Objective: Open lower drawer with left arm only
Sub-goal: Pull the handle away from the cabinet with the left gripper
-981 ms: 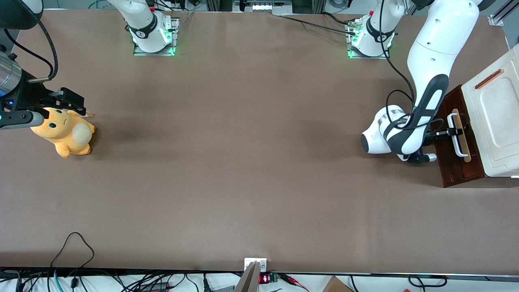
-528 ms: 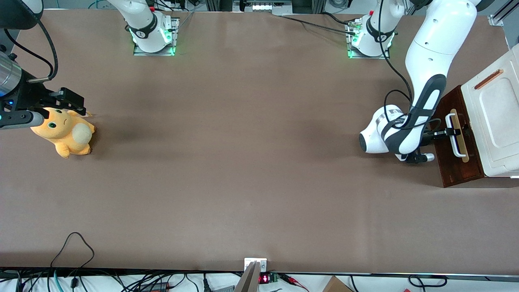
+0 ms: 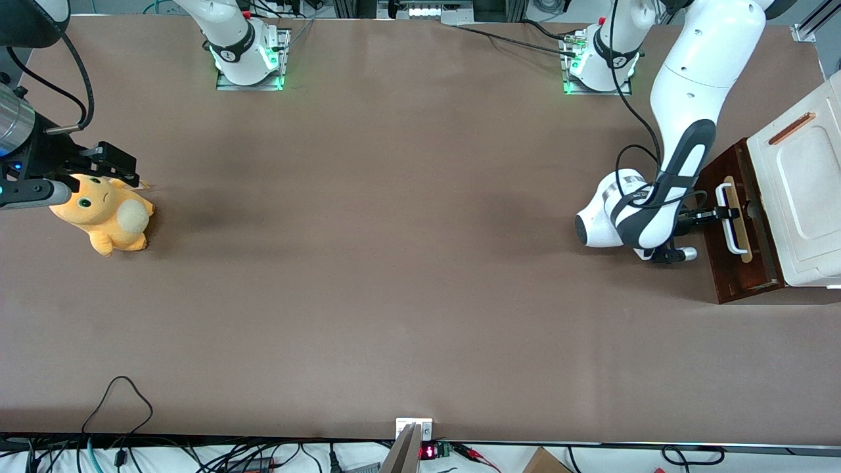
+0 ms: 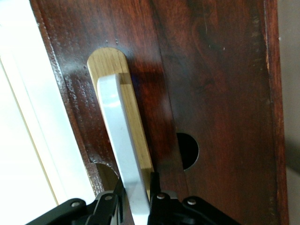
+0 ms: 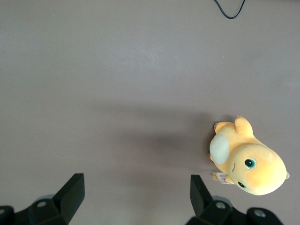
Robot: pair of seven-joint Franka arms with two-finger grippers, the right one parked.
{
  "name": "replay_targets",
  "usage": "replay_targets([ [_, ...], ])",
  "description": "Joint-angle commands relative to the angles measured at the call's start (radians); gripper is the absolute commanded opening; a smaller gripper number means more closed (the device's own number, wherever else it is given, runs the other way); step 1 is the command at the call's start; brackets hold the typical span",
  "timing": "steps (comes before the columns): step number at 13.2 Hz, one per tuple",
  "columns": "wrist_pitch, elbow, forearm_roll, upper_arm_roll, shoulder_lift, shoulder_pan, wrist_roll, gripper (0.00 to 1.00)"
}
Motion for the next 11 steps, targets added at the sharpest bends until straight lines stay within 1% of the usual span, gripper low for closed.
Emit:
replay_targets([
  [1, -0.029, 0.01, -0.055, 0.006, 0.004, -0.031, -0.009, 0.22],
  [11, -0.059, 0.012, -0.147, 0.006, 0.003, -0.109, -0.039, 0.21],
])
